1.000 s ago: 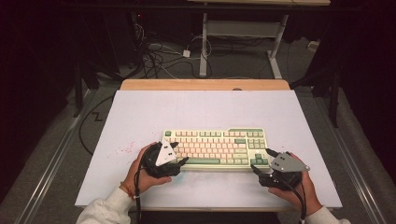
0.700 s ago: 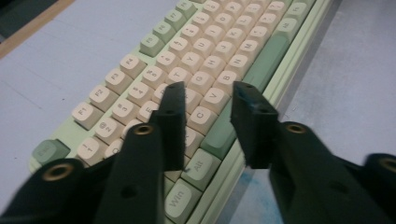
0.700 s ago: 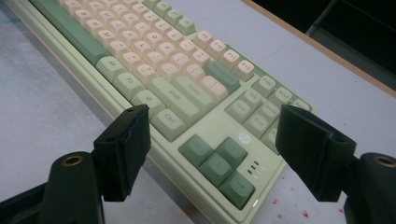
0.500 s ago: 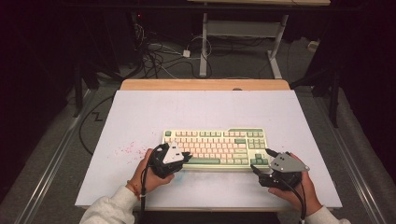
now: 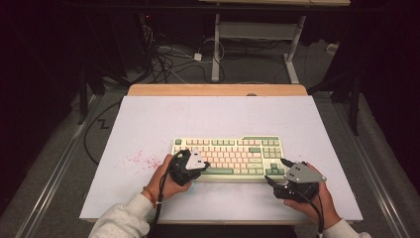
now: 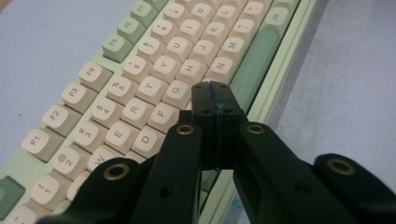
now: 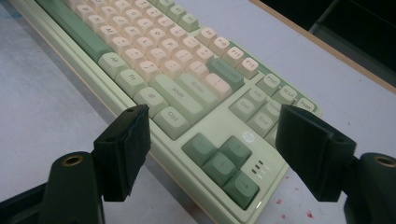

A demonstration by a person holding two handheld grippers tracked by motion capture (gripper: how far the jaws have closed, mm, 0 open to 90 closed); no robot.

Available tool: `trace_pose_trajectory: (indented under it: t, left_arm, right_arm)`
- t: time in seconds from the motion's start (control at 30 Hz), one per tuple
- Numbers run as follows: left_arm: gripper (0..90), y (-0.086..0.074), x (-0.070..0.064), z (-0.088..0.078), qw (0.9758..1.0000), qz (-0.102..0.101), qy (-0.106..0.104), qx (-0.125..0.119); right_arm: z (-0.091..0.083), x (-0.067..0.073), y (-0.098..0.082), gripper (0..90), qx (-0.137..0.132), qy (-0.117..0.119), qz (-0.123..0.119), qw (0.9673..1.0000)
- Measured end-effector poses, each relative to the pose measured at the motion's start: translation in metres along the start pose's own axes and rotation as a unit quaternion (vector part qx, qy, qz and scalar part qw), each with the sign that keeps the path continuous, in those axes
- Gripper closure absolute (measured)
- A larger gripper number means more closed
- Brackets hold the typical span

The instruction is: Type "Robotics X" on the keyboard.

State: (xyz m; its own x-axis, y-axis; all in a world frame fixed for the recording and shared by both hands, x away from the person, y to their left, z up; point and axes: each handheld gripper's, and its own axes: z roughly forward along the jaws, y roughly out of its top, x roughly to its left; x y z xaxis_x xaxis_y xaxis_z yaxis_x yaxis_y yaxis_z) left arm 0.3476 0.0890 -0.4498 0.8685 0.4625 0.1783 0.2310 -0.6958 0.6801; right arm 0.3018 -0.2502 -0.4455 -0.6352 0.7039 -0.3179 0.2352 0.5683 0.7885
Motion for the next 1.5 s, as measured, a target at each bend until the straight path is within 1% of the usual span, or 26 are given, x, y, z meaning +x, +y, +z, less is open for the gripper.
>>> trace_pose_trajectory:
  t: [0.13,0.23,0.3,0.33,0.37,0.47,0.57,0.63,0.7,0.73,0.77,0.8,0.83,0.87,0.9,0.93,0.97,1.03,1.07,1.1,1.17,1.2,1.27,1.37,1.4,1.5]
  left_arm:
    - [86.4,-0.001,-0.001,0.005,1.0000,0.001,0.002,0.009]
    - [87.2,-0.003,-0.002,0.010,0.9996,0.008,0.004,0.027]
    - [87.5,-0.003,-0.001,0.011,0.9997,0.003,0.007,0.025]
    - [87.5,-0.003,-0.001,0.009,0.9996,0.008,0.008,0.028]
    - [87.1,-0.003,-0.001,0.008,0.9996,0.010,0.011,0.023]
    - [85.1,-0.001,0.000,0.000,0.9998,0.010,0.009,0.012]
    - [81.7,-0.002,0.003,-0.009,0.9999,0.002,0.015,-0.005]
    - [75.2,-0.004,0.006,-0.013,0.9996,-0.001,0.026,-0.013]
    - [70.1,-0.007,0.009,-0.017,0.9994,-0.005,0.031,-0.016]
    - [64.2,-0.009,0.009,-0.018,0.9990,-0.005,0.041,-0.016]
    - [60.5,-0.011,0.010,-0.020,0.9986,-0.004,0.050,-0.017]
    - [58.4,-0.013,0.010,-0.022,0.9985,-0.005,0.052,-0.020]
    - [52.6,-0.015,0.011,-0.025,0.9981,-0.007,0.056,-0.023]
    - [48.3,-0.017,0.011,-0.026,0.9974,-0.008,0.068,-0.025]
    - [45.2,-0.018,0.011,-0.029,0.9968,-0.009,0.074,-0.028]
    - [40.6,-0.020,0.012,-0.031,0.9965,-0.016,0.073,-0.037]
    - [36.0,-0.022,0.013,-0.033,0.9962,-0.018,0.076,-0.040]
    - [29.6,-0.027,0.014,-0.036,0.9948,-0.020,0.089,-0.045]
    - [26.9,-0.029,0.014,-0.037,0.9947,-0.022,0.088,-0.047]
    - [25.5,-0.032,0.015,-0.039,0.9941,-0.022,0.094,-0.050]
    - [22.7,-0.036,0.015,-0.040,0.9935,-0.025,0.103,-0.043]
    - [21.8,-0.039,0.014,-0.041,0.9930,-0.023,0.108,-0.042]
    - [21.6,-0.044,0.015,-0.043,0.9926,-0.029,0.109,-0.043]
    - [20.6,-0.050,0.015,-0.047,0.9915,-0.031,0.120,-0.039]
    - [20.5,-0.053,0.015,-0.048,0.9914,-0.032,0.121,-0.039]
    - [19.6,-0.059,0.013,-0.049,0.9915,-0.029,0.124,-0.027]
  right_arm:
    - [0.000,0.000,0.000,26.8,0.001,0.000,0.000,1.0000]
    - [0.000,0.000,-0.001,26.8,0.002,0.001,0.000,1.0000]
    - [0.000,0.000,-0.001,26.8,0.004,0.001,-0.002,1.0000]
    - [0.000,0.000,-0.001,26.8,0.004,0.001,-0.001,1.0000]
    - [0.000,0.000,-0.001,26.8,0.003,0.000,-0.002,1.0000]
    - [0.000,0.000,-0.001,26.8,0.003,0.000,-0.001,1.0000]
    - [-0.001,-0.001,-0.001,26.9,0.003,-0.001,0.000,1.0000]
    - [-0.001,-0.001,-0.001,27.0,0.002,-0.001,0.001,1.0000]
    - [-0.001,-0.001,-0.001,27.1,0.002,-0.003,0.001,1.0000]
    - [-0.001,-0.002,-0.001,27.2,0.001,-0.003,0.001,1.0000]
    - [-0.001,-0.002,-0.001,27.2,0.001,-0.003,0.002,1.0000]
    - [-0.001,-0.002,-0.001,27.2,0.002,-0.003,0.003,1.0000]
    - [-0.001,-0.003,-0.001,27.3,0.002,-0.004,0.004,1.0000]
    - [-0.001,-0.003,-0.001,27.3,0.002,-0.004,0.005,1.0000]
    - [-0.001,-0.003,-0.001,27.4,0.003,-0.004,0.005,1.0000]
    - [-0.001,-0.003,-0.001,27.4,0.003,-0.005,0.005,1.0000]
    - [-0.001,-0.003,-0.001,27.4,0.003,-0.005,0.005,1.0000]
    - [-0.001,-0.004,-0.001,27.7,0.002,-0.005,0.006,1.0000]
    - [-0.001,-0.004,-0.001,27.7,0.003,-0.005,0.006,1.0000]
    - [-0.001,-0.004,-0.001,27.8,0.003,-0.006,0.006,1.0000]
    - [-0.001,-0.005,-0.002,28.1,0.003,-0.008,0.009,0.9999]
    - [-0.001,-0.006,-0.002,28.2,0.003,-0.008,0.008,0.9999]
    - [-0.001,-0.007,-0.002,28.9,0.002,-0.010,0.011,0.9999]
    - [-0.001,-0.009,-0.002,29.4,0.004,-0.011,0.012,0.9999]
    - [-0.001,-0.009,-0.002,29.6,0.004,-0.012,0.014,0.9998]
    - [-0.002,-0.011,-0.002,30.3,0.005,-0.013,0.018,0.9997]
